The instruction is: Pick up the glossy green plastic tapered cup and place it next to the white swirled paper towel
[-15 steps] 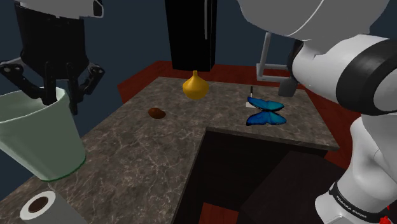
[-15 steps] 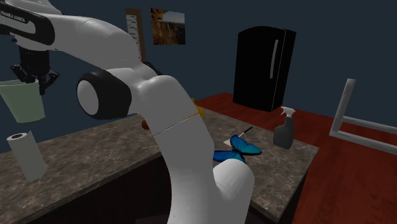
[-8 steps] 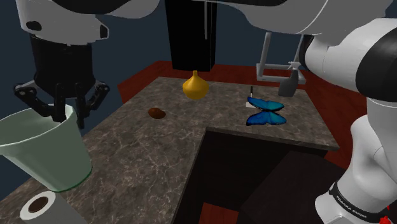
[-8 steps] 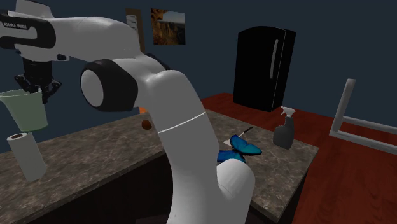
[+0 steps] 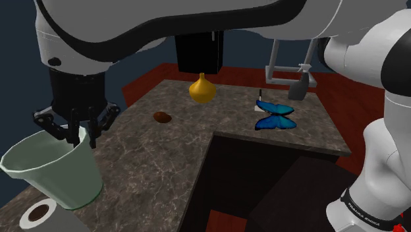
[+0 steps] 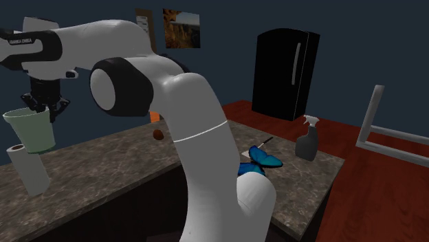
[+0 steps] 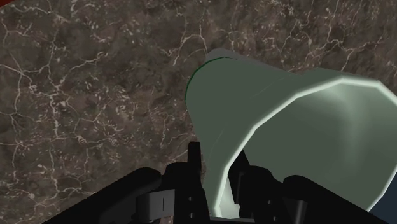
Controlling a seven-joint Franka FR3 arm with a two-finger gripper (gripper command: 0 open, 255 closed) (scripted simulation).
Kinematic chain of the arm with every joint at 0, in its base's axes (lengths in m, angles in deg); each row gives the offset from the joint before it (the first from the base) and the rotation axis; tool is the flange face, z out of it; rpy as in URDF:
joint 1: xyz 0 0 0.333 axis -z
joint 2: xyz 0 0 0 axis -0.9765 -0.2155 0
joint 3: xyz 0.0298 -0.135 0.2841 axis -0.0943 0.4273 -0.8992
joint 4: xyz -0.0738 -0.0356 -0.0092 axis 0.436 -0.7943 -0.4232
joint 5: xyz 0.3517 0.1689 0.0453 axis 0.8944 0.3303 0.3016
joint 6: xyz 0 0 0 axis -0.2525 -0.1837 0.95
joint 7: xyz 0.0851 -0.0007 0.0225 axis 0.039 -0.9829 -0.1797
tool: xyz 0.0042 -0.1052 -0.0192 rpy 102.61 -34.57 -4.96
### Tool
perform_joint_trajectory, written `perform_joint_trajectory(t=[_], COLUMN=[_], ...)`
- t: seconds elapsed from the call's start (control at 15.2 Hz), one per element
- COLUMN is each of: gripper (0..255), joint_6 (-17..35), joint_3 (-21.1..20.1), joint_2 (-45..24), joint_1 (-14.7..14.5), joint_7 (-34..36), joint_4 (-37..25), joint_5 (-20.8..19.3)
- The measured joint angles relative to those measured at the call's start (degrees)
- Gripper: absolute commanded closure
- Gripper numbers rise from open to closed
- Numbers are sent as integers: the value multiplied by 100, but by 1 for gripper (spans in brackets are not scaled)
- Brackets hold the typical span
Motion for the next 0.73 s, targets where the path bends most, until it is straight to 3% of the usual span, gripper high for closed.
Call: perform_joint_trajectory(t=[0.73], gripper=[255], joint_6=[899], joint_3=[-2], joint_2=[99], joint_1=[48], joint_7=[-98], joint_4=[1005], joint_5=[51])
